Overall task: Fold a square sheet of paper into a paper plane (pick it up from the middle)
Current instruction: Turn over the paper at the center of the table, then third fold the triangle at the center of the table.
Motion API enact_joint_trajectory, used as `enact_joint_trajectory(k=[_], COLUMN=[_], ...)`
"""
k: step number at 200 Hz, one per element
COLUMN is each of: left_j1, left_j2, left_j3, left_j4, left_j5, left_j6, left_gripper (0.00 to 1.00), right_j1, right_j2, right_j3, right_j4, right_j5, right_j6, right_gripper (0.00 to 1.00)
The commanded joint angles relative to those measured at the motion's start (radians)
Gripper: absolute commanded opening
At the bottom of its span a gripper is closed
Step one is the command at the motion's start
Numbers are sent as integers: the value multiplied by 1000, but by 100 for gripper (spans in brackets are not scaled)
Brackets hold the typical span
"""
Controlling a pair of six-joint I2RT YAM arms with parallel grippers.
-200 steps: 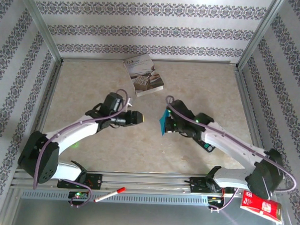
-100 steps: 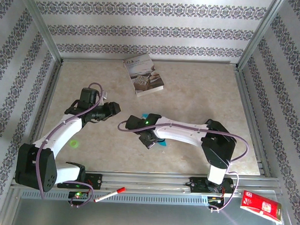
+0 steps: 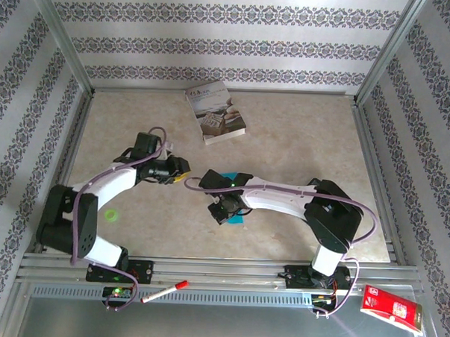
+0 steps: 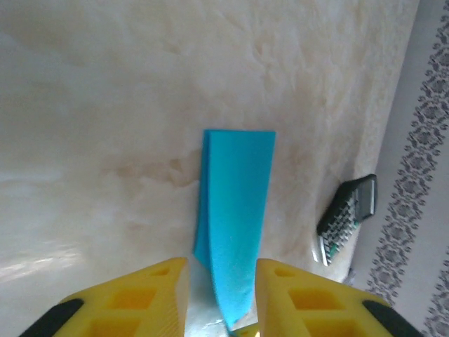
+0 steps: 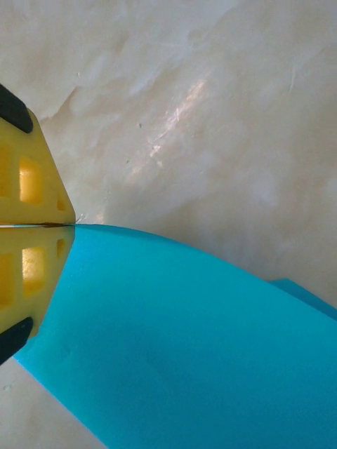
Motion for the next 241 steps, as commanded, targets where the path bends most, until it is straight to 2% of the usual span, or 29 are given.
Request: enact_joint_trajectory(k=[1,65,113,203,241], left_j1=[-56,-186,-202,-202,-202], left_j2=[85,353,482,555,559], left_j3=[59,246,356,400,394], left_j4=[152,180,41,-44,-49], left_j5=[68,85,60,30,19], left_j6=[-90,-90,15,96,104], left_gripper=[24,21,19,17,15], right_j1=[-21,-52,-68,-107,-130], right_j2=[-52,-65,-55,-42,-46], right_j3=[-43,-83,-76,-85,-107], right_j4=[100,156,170,204,234], right_j5=[-92,-124,-130,-181,-209], right_j6=[-21,-11,-14,-29,-22], right_gripper=[9,8,9,13,9])
